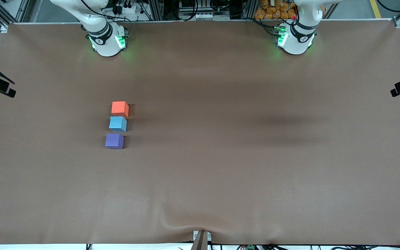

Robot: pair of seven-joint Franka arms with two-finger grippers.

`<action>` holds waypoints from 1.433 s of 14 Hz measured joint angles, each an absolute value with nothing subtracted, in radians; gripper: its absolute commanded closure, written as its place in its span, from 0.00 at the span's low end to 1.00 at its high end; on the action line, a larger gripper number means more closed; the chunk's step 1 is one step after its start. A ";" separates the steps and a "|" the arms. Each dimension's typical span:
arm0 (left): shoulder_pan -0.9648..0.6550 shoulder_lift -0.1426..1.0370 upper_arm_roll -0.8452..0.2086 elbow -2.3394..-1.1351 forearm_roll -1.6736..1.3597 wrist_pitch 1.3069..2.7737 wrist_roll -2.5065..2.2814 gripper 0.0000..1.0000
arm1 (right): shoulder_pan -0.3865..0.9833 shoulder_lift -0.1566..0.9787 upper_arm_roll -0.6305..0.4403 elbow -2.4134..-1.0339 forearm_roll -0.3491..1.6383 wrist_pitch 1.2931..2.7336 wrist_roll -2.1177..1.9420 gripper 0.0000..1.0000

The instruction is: Place blue block between orange and purple blocks

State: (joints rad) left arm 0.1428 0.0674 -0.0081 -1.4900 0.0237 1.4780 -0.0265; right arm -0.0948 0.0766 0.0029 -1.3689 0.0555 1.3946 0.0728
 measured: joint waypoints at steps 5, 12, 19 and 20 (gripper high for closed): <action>0.126 0.078 -0.025 -1.490 0.009 1.479 -0.028 0.00 | -0.080 0.005 0.014 -1.476 0.032 1.426 0.073 0.00; 0.113 0.082 -0.127 -1.484 -0.003 1.479 -0.034 0.00 | -0.069 0.005 0.014 -1.488 0.027 1.436 0.004 0.00; 0.024 0.080 -0.128 -1.479 0.013 1.479 -0.041 0.00 | -0.088 0.005 0.001 -1.489 0.027 1.444 -0.085 0.00; 0.003 0.079 -0.107 -1.479 0.018 1.479 -0.041 0.00 | -0.088 0.005 0.002 -1.489 0.027 1.446 -0.087 0.00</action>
